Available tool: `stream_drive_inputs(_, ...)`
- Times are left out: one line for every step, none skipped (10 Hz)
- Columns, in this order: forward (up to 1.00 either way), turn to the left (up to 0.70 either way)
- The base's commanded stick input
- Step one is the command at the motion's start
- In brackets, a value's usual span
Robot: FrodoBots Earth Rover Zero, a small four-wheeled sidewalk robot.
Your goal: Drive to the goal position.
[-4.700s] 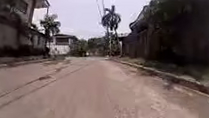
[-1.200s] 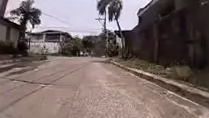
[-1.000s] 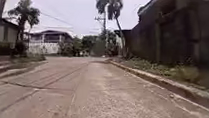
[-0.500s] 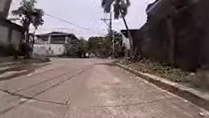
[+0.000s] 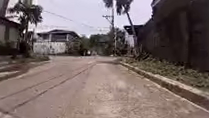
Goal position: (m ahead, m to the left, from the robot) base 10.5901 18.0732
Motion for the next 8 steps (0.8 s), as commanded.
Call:
stream_drive_inputs(1.00, 0.43)
stream_drive_inputs(1.00, 0.43)
stream_drive_inputs(1.00, 0.21)
stream_drive_inputs(1.00, 0.03)
stream_drive_inputs(1.00, 0.03)
stream_drive_inputs(1.00, 0.03)
stream_drive_inputs(1.00, 0.03)
stream_drive_inputs(1.00, 0.03)
